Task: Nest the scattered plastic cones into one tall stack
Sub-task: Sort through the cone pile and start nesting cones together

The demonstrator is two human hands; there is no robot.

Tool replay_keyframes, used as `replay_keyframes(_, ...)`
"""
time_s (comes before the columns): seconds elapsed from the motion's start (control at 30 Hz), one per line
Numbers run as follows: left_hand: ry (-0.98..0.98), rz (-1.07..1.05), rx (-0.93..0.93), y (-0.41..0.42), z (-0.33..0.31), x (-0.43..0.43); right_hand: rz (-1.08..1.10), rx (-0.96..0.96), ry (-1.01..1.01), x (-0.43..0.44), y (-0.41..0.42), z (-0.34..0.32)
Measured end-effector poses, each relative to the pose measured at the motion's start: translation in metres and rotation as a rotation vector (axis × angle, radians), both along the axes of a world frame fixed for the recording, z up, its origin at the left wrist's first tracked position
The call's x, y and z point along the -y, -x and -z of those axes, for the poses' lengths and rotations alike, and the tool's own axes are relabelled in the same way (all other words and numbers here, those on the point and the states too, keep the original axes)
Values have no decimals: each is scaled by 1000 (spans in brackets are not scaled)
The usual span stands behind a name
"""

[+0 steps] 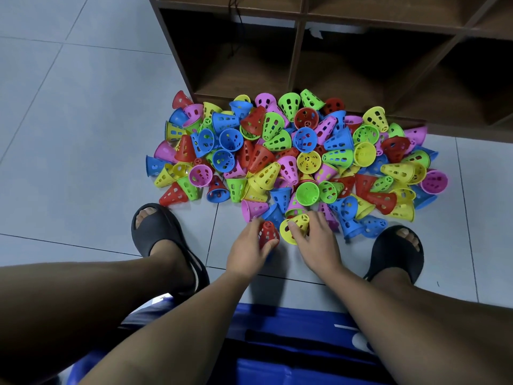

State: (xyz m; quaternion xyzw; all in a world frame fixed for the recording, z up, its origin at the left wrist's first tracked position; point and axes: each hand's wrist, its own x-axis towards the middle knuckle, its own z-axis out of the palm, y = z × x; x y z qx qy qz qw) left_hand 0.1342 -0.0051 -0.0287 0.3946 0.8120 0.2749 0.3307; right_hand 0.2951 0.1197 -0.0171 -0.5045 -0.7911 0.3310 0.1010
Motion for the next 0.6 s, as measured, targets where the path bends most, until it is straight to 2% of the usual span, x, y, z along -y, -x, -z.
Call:
replay_keyframes(0.17, -48, 69, -75, -2, -2, 6, -3, -49, -36, 10, 10, -7)
replay_keyframes(0.27, 6, 144, -148, -3, 5, 14, -11, -70, -24, 16, 15, -7)
replay_keyframes(0.4, 105, 157, -81, 3, 27, 17, -70, -51, -4, 26, 22, -4)
replay_keyframes(0.5, 191, 105, -52, 5, 36, 19, -175, 18, 9, 36, 25, 5)
replay_keyframes(0.6, 274, -37, -15, 12, 42, 21, -223, 51, 39, 43, 23, 17)
